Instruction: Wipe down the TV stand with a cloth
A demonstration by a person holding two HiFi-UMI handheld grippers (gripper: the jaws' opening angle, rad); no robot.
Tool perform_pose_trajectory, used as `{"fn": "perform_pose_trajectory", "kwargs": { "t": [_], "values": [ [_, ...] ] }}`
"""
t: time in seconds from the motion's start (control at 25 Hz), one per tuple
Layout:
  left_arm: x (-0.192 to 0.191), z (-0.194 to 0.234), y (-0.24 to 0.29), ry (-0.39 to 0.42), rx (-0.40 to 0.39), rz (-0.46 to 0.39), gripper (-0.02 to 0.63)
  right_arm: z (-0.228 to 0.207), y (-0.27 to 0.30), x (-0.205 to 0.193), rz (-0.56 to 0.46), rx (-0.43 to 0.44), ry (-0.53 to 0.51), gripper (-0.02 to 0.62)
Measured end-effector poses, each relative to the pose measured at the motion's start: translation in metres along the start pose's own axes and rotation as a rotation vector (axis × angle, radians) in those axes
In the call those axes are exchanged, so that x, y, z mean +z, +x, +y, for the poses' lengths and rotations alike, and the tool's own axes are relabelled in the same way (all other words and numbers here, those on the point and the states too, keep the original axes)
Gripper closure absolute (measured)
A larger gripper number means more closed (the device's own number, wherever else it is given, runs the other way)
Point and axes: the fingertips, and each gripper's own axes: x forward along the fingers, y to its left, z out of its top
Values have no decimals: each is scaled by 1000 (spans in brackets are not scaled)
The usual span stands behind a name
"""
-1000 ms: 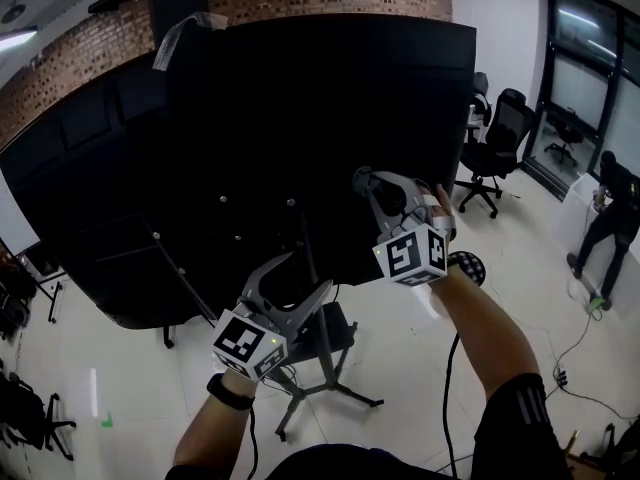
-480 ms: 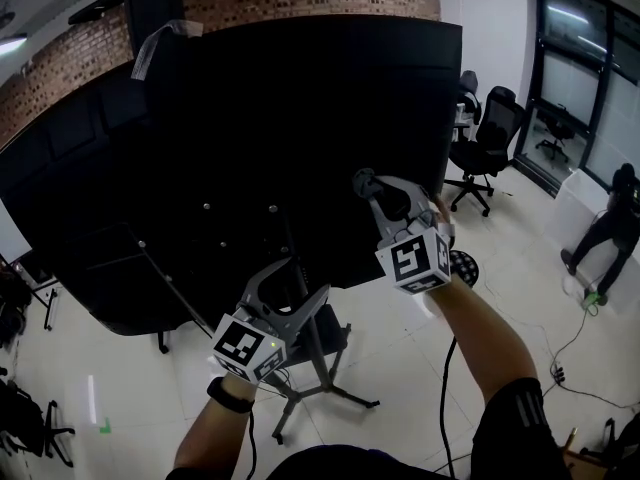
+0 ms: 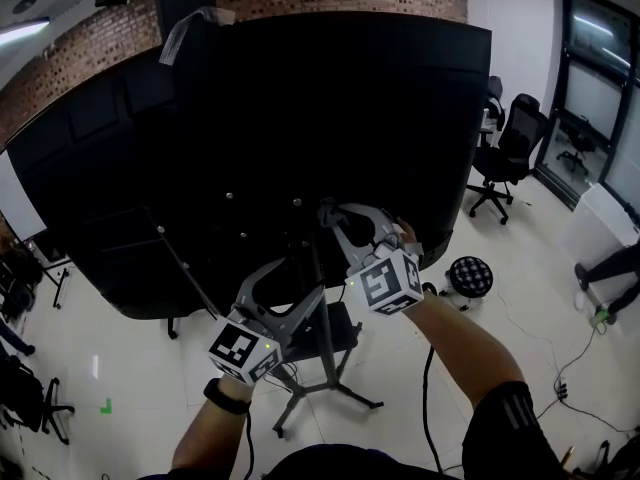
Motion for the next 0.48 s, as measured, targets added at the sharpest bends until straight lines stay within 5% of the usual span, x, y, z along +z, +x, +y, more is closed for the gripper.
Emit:
{"fn": "perform_pose_trajectory", "kwargs": {
  "t": [0.48],
  "values": [
    [-8,-19,19,-7,-31,15,322,-36,-29,-63,114,-49,-28,572]
  ]
}}
